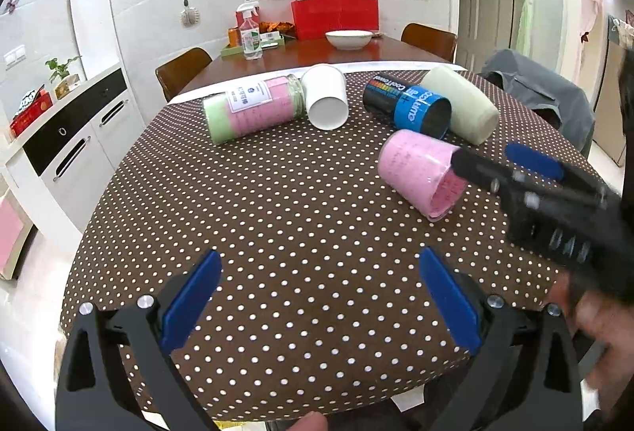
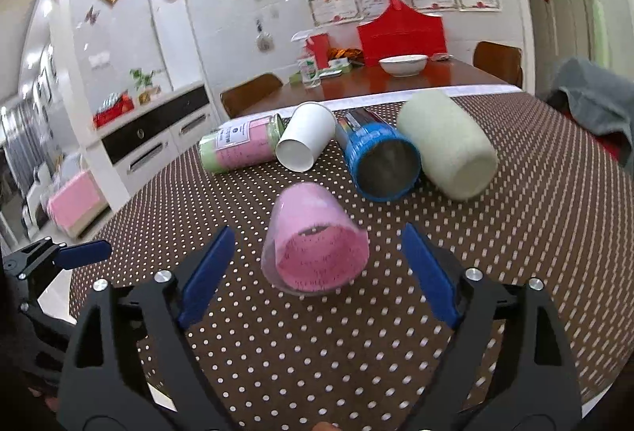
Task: Flip cup upside down
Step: 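Lower the pink cup rim-down onto the cloth and open the right gripper, then grasp the inverted pink cup again with the right gripper and lift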
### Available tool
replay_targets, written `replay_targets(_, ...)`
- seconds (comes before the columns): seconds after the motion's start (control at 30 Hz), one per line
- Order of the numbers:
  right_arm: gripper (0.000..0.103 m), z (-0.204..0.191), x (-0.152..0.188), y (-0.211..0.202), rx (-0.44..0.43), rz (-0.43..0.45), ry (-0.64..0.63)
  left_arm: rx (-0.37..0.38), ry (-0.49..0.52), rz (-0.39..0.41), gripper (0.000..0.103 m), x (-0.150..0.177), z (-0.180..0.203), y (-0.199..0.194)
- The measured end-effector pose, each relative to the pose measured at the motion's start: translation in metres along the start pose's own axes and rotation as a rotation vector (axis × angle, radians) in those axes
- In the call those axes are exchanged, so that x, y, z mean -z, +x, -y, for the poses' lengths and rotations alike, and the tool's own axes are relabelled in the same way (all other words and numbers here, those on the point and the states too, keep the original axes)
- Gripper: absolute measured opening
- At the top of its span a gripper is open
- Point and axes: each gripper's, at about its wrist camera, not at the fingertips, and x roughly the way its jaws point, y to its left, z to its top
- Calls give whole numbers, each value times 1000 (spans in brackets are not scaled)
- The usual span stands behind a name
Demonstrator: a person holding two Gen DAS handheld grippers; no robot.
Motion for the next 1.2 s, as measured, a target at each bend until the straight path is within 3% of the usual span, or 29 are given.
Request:
replay_targets(0.1, 86, -3, -15, 17, -18, -122, -42, -6, -6, -1, 98, -1, -4, 2)
replay_targets(0.37, 86, -17, -40, 54, -22, -293, -174, -10, -7, -6, 98, -8, -10, 10)
replay_targets(0.5, 86, -27, -57, 89, -49, -460, -257, -5, -5, -7, 98, -12, -12, 14)
replay_targets(0.7, 85, -29, -59, 128, -42, -641, -332, -6, -3, -10, 98, -18, -13, 20)
replay_targets(0.73, 81, -30, -59, 131, -59, -662, -329, -6, -3, -12, 98, -19, -13, 21)
replay_targets(0.77, 78, -30, -58, 134, -66, -676, -329, -6, -3, -13, 98, -20, -13, 22)
replay_targets(0.83, 61, -32, -57, 141, -57, -691, -342, -8, -3, -19, 98, -22, -13, 26)
replay_targets(1.03, 61, -26, -55, 135, -94, -664, -301, -12, -12, -37, 98, -26, -14, 38)
replay_targets(1.2, 61, -14, -57, 108, -128, -557, -239, -11, -18, -40, 98, -31, -14, 45)
